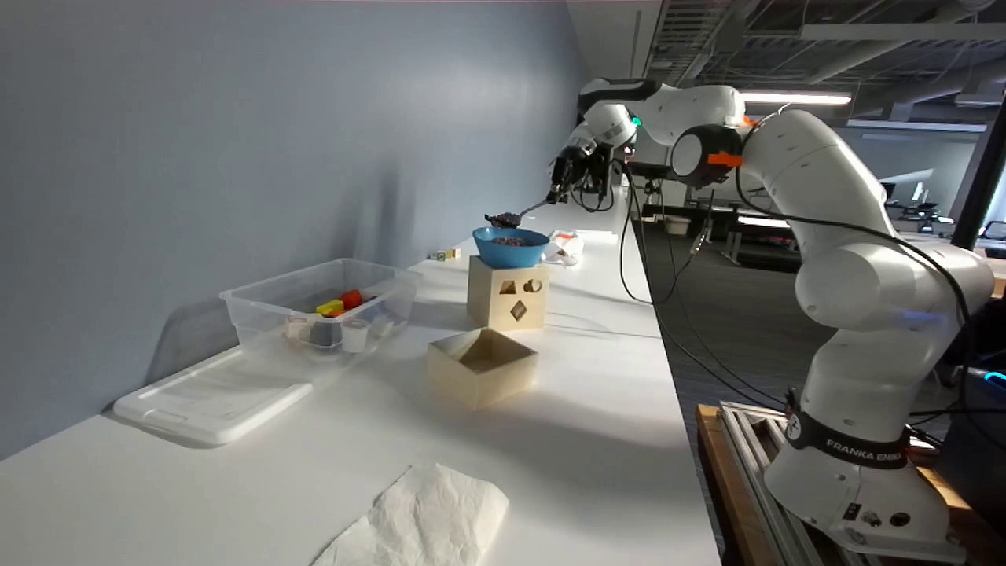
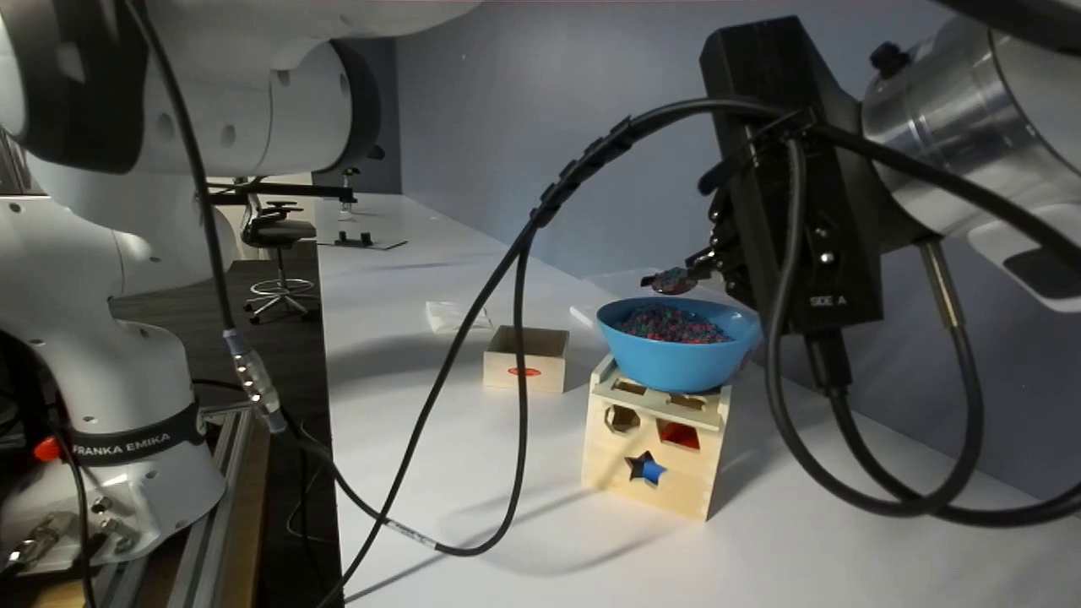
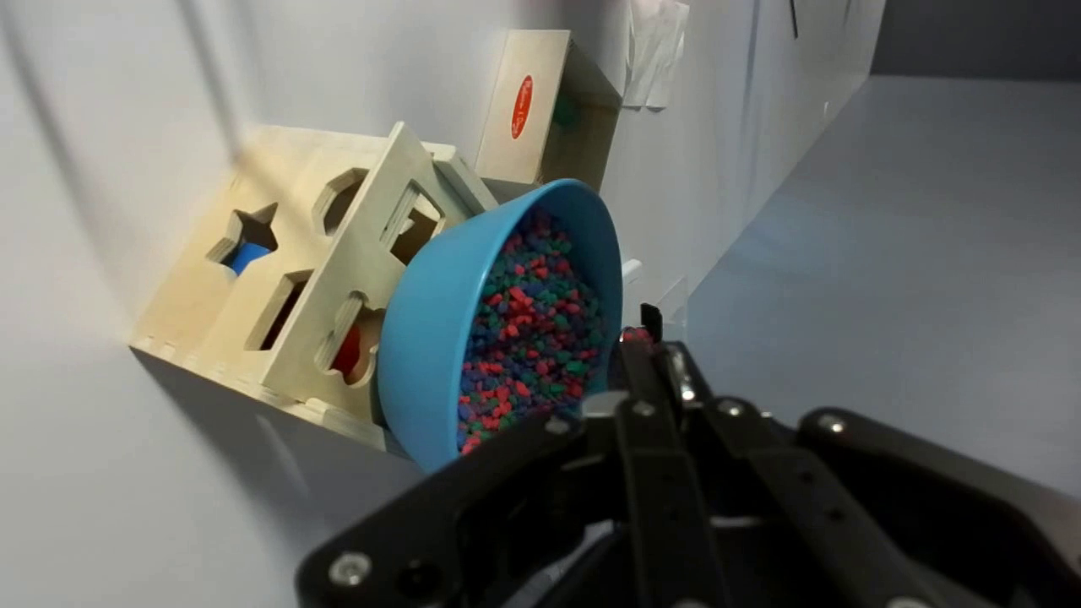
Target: Put half a spoon of the blue bowl's contents into the small crate
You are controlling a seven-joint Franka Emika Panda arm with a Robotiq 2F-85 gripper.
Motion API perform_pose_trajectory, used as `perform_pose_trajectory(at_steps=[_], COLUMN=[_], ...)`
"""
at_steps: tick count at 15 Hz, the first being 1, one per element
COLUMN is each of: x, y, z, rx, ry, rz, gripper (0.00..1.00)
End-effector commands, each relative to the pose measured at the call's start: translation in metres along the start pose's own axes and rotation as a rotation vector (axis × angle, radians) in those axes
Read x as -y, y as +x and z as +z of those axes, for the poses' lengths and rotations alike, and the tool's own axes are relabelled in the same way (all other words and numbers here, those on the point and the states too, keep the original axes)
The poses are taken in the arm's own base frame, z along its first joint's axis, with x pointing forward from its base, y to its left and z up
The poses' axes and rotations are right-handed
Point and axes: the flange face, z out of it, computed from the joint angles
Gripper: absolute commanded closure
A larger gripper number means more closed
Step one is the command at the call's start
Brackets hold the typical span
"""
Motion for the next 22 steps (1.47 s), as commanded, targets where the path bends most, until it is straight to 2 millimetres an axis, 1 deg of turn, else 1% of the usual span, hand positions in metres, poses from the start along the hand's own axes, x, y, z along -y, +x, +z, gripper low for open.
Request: perform_pose_trajectory(at_steps=[1,13,22], x=[0.01,0.034,0.045], y=[-0.001,0.012,0.017], z=[-0.005,0.008,0.022], rx=[-0.003,0.036,0.09], ry=[0.032,0.041,0.057], rz=[-0.021,-0.077,-0.103], gripper=[0.99,0.99,0.99])
